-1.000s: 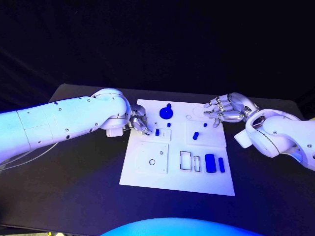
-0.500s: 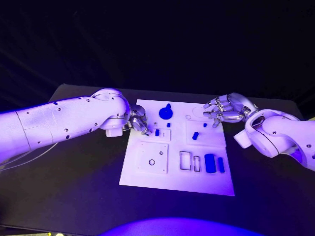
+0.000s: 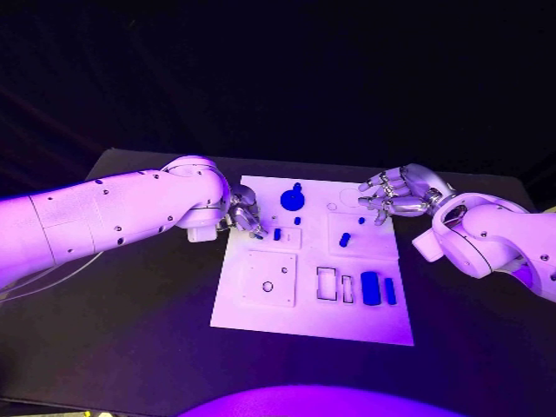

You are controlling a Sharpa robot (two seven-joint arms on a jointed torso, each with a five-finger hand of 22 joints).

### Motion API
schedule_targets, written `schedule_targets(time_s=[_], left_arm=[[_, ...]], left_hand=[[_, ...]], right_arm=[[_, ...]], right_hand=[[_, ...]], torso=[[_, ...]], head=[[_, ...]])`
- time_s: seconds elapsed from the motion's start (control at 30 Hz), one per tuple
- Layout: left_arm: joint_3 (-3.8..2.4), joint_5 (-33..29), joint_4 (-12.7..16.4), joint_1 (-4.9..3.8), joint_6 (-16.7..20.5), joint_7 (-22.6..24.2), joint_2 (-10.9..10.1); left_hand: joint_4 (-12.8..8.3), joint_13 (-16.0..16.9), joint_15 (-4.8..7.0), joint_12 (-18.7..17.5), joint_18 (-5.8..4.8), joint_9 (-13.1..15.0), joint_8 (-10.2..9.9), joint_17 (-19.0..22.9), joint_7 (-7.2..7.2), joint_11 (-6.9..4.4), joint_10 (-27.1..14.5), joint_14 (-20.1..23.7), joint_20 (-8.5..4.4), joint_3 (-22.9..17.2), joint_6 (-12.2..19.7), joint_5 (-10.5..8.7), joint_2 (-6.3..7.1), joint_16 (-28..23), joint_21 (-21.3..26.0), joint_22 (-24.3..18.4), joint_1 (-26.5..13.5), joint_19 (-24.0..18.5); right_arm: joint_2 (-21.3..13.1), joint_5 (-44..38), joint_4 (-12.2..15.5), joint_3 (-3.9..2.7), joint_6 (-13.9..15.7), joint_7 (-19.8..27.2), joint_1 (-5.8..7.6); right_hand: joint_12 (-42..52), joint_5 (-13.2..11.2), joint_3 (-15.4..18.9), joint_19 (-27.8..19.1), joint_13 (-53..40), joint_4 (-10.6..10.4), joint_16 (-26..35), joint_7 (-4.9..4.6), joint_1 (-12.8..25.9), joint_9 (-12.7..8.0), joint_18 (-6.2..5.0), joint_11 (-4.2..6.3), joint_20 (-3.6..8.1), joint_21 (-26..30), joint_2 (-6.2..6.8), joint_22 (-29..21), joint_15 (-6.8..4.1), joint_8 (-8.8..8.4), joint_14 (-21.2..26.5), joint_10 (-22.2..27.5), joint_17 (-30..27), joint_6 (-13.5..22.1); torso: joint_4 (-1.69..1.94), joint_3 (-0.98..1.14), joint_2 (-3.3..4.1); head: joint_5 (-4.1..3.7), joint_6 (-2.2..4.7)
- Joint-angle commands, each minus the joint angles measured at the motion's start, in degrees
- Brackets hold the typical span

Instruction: Assemble the parts on the task board

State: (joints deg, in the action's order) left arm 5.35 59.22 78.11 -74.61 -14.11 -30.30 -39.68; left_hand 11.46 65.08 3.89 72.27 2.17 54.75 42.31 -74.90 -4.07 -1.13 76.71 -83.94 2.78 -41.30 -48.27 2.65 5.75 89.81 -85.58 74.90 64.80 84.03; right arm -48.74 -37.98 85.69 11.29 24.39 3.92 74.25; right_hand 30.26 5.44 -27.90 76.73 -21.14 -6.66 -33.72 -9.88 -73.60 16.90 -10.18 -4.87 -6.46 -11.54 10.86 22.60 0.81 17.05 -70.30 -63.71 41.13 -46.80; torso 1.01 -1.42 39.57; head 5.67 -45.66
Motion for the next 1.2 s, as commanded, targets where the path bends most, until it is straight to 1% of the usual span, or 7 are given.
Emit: schedule_targets(time_s=[0.03, 0.2, 0.47, 0.57, 0.77, 0.93, 1.2], left_arm=[[0.15, -1.76, -0.01, 0.20, -0.30, -1.54, 0.25], [0.15, -2.06, -0.10, 0.19, -0.35, -1.87, 0.49], [0.16, -2.12, -0.13, 0.19, -0.43, -2.13, 0.70], [0.16, -2.10, -0.12, 0.19, -0.38, -2.19, 0.73], [0.16, -1.89, -0.10, 0.19, 0.00, -2.27, 0.78], [0.17, -1.35, -0.10, 0.19, 0.19, -2.29, 0.91], [0.18, -0.79, -0.23, 0.20, 0.05, -2.32, 1.09]], left_hand=[[-5.95, 0.08, 0.33, 0.31, -0.26, 0.17, 0.25, -15.10, 1.50, -0.15, 0.35, -6.06, -0.56, -6.26, -1.85, 0.29, -0.18, 0.19, -0.07, 6.82, -0.92, 1.53], [-5.62, 0.30, 0.43, 0.48, -0.28, 0.31, 0.47, -15.10, 1.66, -0.27, 0.57, -6.06, -0.63, -5.85, -2.18, 0.29, -0.03, 0.19, -0.12, 6.92, -2.08, 1.59], [-5.07, 0.43, 0.58, 0.57, -0.30, 0.42, 0.62, -15.10, 1.90, -0.46, 0.77, -6.06, -0.78, -4.54, -2.56, 0.27, 0.38, 0.19, -0.15, 7.01, -3.75, 1.65], [-4.49, 0.44, 0.66, 0.55, -0.30, 0.43, 0.65, -15.10, 1.99, -0.53, 0.83, -6.06, -0.86, -3.31, -2.80, 0.27, 0.42, 0.19, -0.15, 7.04, -4.73, 1.67], [-3.93, 0.46, 0.77, 0.52, -0.31, 0.38, 0.52, -15.10, 2.12, -0.64, 0.85, -6.06, -0.98, -0.90, -2.96, 0.27, 1.26, 0.19, -0.16, 7.10, -5.86, 1.71], [-3.47, 0.54, 0.81, 0.55, -0.31, 0.33, 0.44, -15.10, 2.16, -0.68, 0.89, -6.06, -1.03, 0.38, -3.13, 0.28, 1.45, 0.19, -0.13, 7.08, -6.36, 1.69], [-2.30, 0.68, 0.86, 0.60, -0.34, 0.19, 0.22, -15.10, 2.20, -0.72, 0.96, -6.06, -1.10, 3.58, -3.45, 0.28, 2.32, 0.19, -0.17, 7.21, -7.36, 1.77]], right_arm=[[-0.01, -0.16, 0.13, -0.01, -0.80, 0.69, -0.04], [-0.04, -0.16, 0.20, -0.01, -0.80, 0.69, -0.04], [-0.11, -0.16, 0.27, -0.01, -0.81, 0.69, -0.04], [-0.13, -0.16, 0.31, -0.01, -0.81, 0.70, -0.04], [-0.17, -0.16, 0.38, -0.01, -0.79, 0.72, -0.04], [-0.16, -0.16, 0.39, -0.01, -0.79, 0.74, -0.04], [-0.18, -0.16, 0.38, -0.01, -0.80, 0.75, -0.04]], right_hand=[[-0.20, 0.23, -0.03, -0.12, 0.05, -0.27, 0.14, -0.14, 0.54, -0.05, -0.15, -0.13, -0.08, -0.02, 0.15, -0.05, 0.07, 0.07, -0.31, -0.30, -0.05, 0.45], [-0.20, 0.23, -0.03, -0.12, 0.05, -0.27, 0.14, -0.14, 0.54, -0.05, -0.15, -0.13, -0.08, -0.02, 0.15, -0.05, 0.07, 0.07, -0.31, -0.30, -0.05, 0.45], [-0.20, 0.23, -0.03, -0.12, 0.05, -0.27, 0.14, -0.14, 0.54, -0.05, -0.15, -0.13, -0.08, -0.02, 0.15, -0.05, 0.07, 0.07, -0.31, -0.30, -0.05, 0.45], [-0.20, 0.23, -0.03, -0.12, 0.05, -0.27, 0.14, -0.14, 0.54, -0.05, -0.15, -0.13, -0.08, -0.02, 0.15, -0.05, 0.07, 0.07, -0.31, -0.30, -0.05, 0.45], [-0.20, 0.23, -0.03, -0.12, 0.05, -0.27, 0.14, -0.14, 0.54, -0.05, -0.15, -0.13, -0.08, -0.02, 0.15, -0.05, 0.07, 0.07, -0.31, -0.30, -0.05, 0.45], [-0.20, 0.23, -0.03, -0.12, 0.05, -0.27, 0.14, -0.14, 0.54, -0.05, -0.15, -0.13, -0.08, -0.02, 0.15, -0.05, 0.07, 0.07, -0.31, -0.30, -0.05, 0.45], [-0.20, 0.23, -0.03, -0.12, 0.05, -0.27, 0.14, -0.14, 0.54, -0.05, -0.15, -0.13, -0.08, -0.02, 0.15, -0.05, 0.07, 0.07, -0.31, -0.30, -0.05, 0.45]], torso=[[0.01, 0.04, 0.01], [-0.01, 0.00, 0.02], [0.01, 0.00, 0.01], [0.02, 0.01, 0.02], [0.00, -0.01, -0.01], [0.01, -0.01, 0.00], [-0.01, -0.02, 0.02]], head=[[0.00, 0.02], [-0.04, 0.01], [-0.15, 0.01], [-0.18, 0.02], [-0.17, 0.07], [-0.19, 0.05], [-0.24, 0.01]])
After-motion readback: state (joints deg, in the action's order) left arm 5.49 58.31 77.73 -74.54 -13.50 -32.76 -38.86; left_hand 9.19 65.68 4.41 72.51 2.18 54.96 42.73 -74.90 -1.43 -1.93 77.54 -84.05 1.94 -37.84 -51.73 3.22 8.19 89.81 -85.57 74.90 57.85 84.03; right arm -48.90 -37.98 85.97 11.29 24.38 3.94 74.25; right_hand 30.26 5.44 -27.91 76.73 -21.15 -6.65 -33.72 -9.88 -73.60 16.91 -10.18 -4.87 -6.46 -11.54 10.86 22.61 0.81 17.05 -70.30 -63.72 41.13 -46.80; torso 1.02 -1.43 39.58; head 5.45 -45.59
